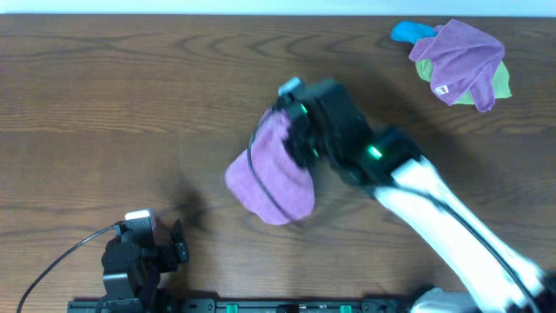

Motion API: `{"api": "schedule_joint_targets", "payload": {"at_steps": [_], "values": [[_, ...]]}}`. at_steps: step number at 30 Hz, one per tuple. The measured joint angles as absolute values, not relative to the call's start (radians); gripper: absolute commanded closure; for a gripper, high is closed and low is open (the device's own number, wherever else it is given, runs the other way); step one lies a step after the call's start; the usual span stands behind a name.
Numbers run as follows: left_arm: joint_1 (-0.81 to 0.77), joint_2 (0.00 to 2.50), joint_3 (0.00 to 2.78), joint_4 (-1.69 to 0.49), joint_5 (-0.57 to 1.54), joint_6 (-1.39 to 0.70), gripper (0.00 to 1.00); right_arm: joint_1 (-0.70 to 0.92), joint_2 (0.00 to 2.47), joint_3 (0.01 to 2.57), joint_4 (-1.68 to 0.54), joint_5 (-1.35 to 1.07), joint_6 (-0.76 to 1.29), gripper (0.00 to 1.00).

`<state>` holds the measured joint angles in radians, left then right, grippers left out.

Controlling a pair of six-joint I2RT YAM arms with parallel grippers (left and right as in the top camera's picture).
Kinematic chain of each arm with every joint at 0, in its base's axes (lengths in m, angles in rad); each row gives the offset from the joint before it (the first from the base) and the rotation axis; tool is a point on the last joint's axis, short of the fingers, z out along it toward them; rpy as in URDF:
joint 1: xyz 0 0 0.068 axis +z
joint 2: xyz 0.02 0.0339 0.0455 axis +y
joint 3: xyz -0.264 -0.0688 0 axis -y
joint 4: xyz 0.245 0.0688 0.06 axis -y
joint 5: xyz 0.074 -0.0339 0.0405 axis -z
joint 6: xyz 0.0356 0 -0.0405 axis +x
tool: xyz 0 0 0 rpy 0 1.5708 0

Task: Fold the cloth
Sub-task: 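Lift the purple towel and pull it left toward the table center, then reach the left gripper to the towel's hanging left corner and grasp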

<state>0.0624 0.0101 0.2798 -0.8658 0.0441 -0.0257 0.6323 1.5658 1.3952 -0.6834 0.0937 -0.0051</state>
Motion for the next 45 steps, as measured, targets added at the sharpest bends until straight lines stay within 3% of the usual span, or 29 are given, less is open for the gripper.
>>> {"api": "schedule_joint_targets", "payload": {"at_steps": [1, 2, 3, 13, 21, 30, 37, 45], "values": [[0.062, 0.01, 0.28, -0.866, 0.044, -0.026, 0.05, 0.607, 1.616, 1.396, -0.622, 0.151, -0.01, 0.16], [0.062, 0.01, 0.28, -0.865, 0.044, -0.026, 0.05, 0.582, 1.653, 1.396, -0.59, 0.196, -0.012, 0.03], [0.062, 0.01, 0.28, -0.864, 0.045, -0.026, 0.05, 0.558, 1.68, 1.396, -0.564, 0.232, -0.012, 0.01], [0.062, 0.01, 0.278, -0.86, 0.166, -0.02, 0.05, 0.455, 1.63, 1.473, -0.724, 0.361, -0.004, 0.01], [0.062, 0.01, 0.272, -0.848, 0.232, -0.065, 0.05, 0.423, 1.552, 1.476, -0.937, 0.135, 0.076, 0.01], [0.062, 0.04, 0.269, -0.827, 0.36, -0.242, 0.04, 0.271, 1.553, 1.345, -0.861, -0.121, 0.102, 0.01], [0.062, 0.279, 0.363, -0.83, 0.42, -0.338, 0.04, 0.206, 1.553, 1.259, -0.805, -0.221, 0.104, 0.01], [0.031, 0.75, 0.607, -0.804, 0.546, -0.363, 0.05, 0.206, 1.553, 1.246, -0.776, -0.263, 0.104, 0.01]]}}
